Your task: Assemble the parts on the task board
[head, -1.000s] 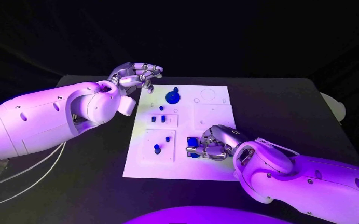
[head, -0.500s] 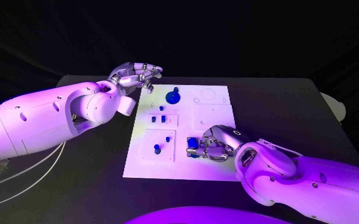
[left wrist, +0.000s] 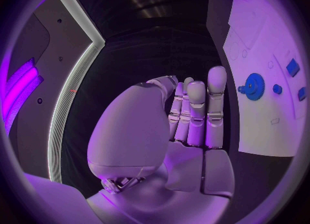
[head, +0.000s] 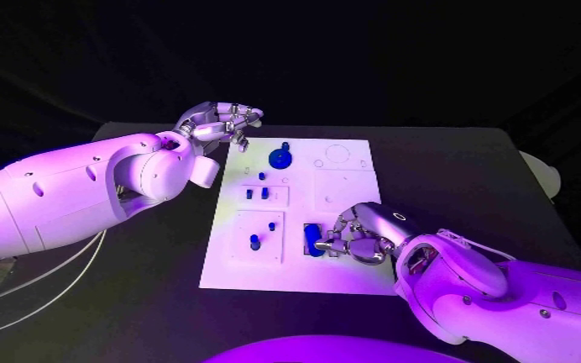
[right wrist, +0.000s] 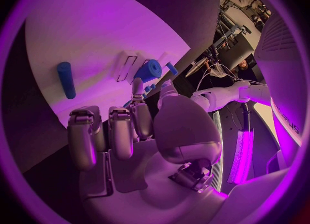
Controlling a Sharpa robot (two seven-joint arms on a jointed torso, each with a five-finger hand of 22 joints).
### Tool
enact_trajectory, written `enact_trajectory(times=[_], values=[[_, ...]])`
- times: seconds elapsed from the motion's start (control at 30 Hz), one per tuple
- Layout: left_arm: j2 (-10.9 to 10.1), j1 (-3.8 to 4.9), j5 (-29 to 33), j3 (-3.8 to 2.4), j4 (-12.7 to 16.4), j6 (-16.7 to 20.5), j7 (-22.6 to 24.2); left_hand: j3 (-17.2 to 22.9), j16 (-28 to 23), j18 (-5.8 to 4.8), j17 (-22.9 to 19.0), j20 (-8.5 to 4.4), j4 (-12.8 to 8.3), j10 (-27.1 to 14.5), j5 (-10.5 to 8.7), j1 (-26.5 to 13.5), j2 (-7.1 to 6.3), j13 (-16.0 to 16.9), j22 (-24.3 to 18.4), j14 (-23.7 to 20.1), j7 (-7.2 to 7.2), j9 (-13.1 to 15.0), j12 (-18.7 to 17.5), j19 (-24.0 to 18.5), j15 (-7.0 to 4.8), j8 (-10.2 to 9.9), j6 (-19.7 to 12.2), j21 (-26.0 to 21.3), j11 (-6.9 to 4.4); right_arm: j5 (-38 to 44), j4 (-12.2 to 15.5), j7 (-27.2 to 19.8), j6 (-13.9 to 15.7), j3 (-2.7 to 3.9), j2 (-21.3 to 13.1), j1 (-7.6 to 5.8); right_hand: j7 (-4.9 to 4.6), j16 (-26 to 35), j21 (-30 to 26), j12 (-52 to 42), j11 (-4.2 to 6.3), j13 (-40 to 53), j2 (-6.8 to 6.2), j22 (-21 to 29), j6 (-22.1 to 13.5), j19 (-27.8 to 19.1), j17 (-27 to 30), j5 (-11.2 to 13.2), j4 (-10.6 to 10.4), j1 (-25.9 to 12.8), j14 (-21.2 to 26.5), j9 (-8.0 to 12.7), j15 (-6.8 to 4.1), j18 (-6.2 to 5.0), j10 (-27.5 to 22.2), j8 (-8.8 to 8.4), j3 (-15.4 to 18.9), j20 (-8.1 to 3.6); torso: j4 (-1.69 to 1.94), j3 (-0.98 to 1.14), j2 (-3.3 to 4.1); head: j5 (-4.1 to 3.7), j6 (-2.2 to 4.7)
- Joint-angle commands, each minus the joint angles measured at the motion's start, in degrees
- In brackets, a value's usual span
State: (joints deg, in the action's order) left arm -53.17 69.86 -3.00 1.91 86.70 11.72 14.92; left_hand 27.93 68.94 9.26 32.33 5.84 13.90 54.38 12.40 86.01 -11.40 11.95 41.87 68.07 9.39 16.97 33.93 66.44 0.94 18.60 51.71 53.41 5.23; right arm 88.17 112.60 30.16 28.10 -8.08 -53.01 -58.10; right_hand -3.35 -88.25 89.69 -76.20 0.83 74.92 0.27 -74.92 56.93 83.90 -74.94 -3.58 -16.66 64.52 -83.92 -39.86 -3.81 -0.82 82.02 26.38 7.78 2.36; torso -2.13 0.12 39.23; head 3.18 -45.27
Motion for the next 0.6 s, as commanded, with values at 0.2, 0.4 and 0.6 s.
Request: enact_trajectory(times=[0.2, 0.4, 0.6], values=[[0.02, 0.03, 0.27, -0.02, 0.01, -0.87, 0.24, 0.29, -0.05, 0.54, -0.08, 0.17, -0.07, -0.43, 0.16, -0.33, 0.16, 0.06, -0.11, -0.38, -0.03, 0.07, 0.22, -0.33, 0.07, 0.29, -0.17, -0.29, 0.11, -2.33, 0.48, -3.99, -1.84, 0.02, -1.1, -0.05, -0.06, -0.33, 0.31, 0.08, -0.12, 3.76, 0.16, -15.08, -0.68, 6.1, -10.23, -5.65, 0.13, 7.16, -5.13, 0.52, -0.44, 0.82, 0.3, 0.02, 1.71, -0.36, 0.02, -0.02, 0.02, 0.17, -0.09], [0.05, 0.03, 0.27, -0.02, 0.01, -0.91, 0.2, 0.29, -0.05, 0.54, -0.08, 0.17, -0.07, -0.43, 0.16, -0.33, 0.16, 0.06, -0.11, -0.38, -0.03, 0.07, 0.22, -0.33, 0.07, 0.29, -0.17, -0.29, 0.11, -2.52, -0.06, -3.77, -1.87, 0.02, -0.78, -0.06, -0.06, -0.34, 0.31, 0.03, -0.1, 3.89, 0.79, -15.08, -0.65, 6.1, -10.28, -8.16, 0.02, 9.35, -5.13, 0.9, -0.45, 0.82, 0.35, -0.18, 1.81, -0.35, 0.06, -0.03, 0.05, 0.16, -0.07], [0.05, 0.02, 0.27, -0.01, 0.02, -0.9, 0.18, 0.29, -0.05, 0.54, -0.08, 0.17, -0.07, -0.43, 0.16, -0.33, 0.16, 0.06, -0.11, -0.38, -0.03, 0.07, 0.22, -0.33, 0.07, 0.29, -0.17, -0.29, 0.11, -2.15, -1.2, -3.17, -2.05, 0.03, 0.34, -0.07, -0.07, -0.34, 0.31, -0.02, -0.11, 3.94, 1.12, -15.08, -0.57, 6.1, -10.28, -8.45, -0.08, 9.31, -5.13, 0.98, -0.44, 0.82, 0.38, -0.2, 1.84, -0.35, 0.07, -0.09, 0.05, 0.12, -0.11]])
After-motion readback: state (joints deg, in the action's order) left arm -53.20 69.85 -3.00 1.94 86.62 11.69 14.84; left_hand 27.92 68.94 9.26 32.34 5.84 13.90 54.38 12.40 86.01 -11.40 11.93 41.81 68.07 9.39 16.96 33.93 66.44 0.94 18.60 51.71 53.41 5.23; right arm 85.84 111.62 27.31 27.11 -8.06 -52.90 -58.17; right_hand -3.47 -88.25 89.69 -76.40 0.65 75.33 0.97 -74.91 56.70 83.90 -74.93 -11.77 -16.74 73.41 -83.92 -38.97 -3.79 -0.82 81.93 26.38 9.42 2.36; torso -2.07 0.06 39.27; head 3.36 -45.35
